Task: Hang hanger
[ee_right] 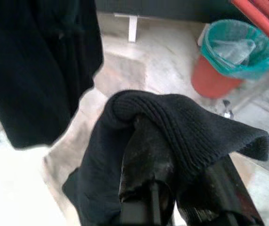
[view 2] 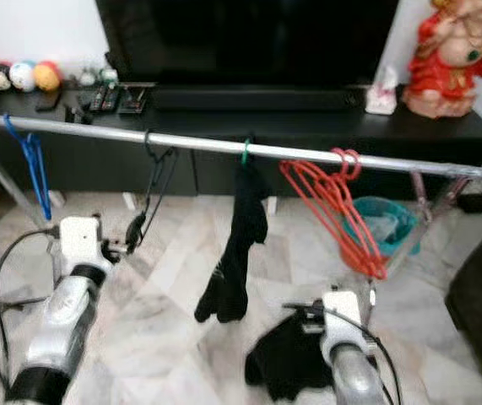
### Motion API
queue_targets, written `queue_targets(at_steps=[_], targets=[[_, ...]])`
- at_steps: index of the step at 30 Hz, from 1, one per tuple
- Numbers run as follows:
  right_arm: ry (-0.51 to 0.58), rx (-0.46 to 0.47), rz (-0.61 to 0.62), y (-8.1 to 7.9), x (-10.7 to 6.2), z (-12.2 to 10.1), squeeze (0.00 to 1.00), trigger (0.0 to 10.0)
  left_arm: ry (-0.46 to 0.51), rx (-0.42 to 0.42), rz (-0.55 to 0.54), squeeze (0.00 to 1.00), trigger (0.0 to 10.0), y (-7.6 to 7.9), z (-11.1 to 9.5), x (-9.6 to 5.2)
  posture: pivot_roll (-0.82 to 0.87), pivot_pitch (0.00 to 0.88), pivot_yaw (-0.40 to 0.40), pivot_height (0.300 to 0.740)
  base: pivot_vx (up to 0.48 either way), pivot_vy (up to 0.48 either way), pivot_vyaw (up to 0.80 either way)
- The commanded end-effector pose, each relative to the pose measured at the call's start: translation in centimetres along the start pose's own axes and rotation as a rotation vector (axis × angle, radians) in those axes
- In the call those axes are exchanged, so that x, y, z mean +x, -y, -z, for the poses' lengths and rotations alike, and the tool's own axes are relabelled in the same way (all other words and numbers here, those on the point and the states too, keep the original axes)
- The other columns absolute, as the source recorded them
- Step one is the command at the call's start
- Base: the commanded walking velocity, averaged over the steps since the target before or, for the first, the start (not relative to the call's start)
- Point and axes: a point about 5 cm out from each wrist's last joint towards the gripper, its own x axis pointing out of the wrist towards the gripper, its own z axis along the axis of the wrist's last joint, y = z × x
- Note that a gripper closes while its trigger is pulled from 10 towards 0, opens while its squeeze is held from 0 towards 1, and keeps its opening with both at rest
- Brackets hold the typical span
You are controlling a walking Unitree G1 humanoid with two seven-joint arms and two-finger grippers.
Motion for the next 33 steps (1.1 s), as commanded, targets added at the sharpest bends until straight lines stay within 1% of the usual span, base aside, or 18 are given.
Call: queue_targets(at_steps=[1, 17, 22, 24, 25, 29, 31, 33], targets=[[0.015, -0.002, 0.022, 0.85, -0.03, -0.19, 0.0, 10.0, 0.023, -0.01, 0.017, 0.0, 10.0, 0.72, -0.6, 0.37, -0.03, 0.0, 0.025, 0.74, 0.3, 0.0, 0.0], [0.012, -0.002, 0.0, 0.64, 0.04, -0.2, 0.0, 10.0, 0.023, -0.013, 0.018, 0.0, 10.0, 0.81, -0.75, 0.36, -0.03, 0.0, 0.022, 0.74, 0.299, 0.0, 0.0], [0.008, -0.004, -0.006, 0.59, 0.08, -0.12, 0.0, 10.0, 0.012, -0.018, 0.052, 0.0, 10.0, 0.98, -0.75, 0.42, -0.03, 0.0, 0.02, 0.74, 0.3, 0.0, 0.0], [0.002, -0.005, -0.006, 0.57, 0.09, 0.02, 0.0, 10.0, -0.031, -0.015, 0.1, 0.0, 10.0, 1.17, -0.45, 0.49, -0.03, 0.0, 0.02, 0.74, 0.24, 0.0, 0.0], [-0.003, -0.006, -0.005, 0.61, 0.1, 0.11, 0.0, 10.0, -0.035, 0.002, 0.115, 0.0, 10.0, 1.15, -0.41, 0.47, -0.03, 0.0, 0.02, 0.74, 0.0, 0.0, 0.0], [-0.005, -0.005, -0.003, 0.65, 0.13, 0.12, 0.0, 10.0, -0.044, 0.004, 0.116, 0.0, 10.0, 0.93, -0.37, 0.53, -0.03, 0.0, 0.02, 0.74, 0.0, 0.0, 0.0], [-0.004, -0.004, -0.003, 0.65, 0.16, 0.09, 0.0, 10.0, -0.078, -0.004, 0.136, 0.0, 10.0, 0.99, -0.02, 0.62, -0.03, 0.0, 0.02, 0.74, 0.0, 0.0, 0.0], [-0.004, -0.005, -0.004, 0.65, 0.18, 0.07, 0.0, 10.0, -0.092, 0.001, 0.152, 0.0, 10.0, 1.09, 0.14, 0.64, -0.03, 0.0, 0.02, 0.74, 0.0, 0.0, 0.0]])
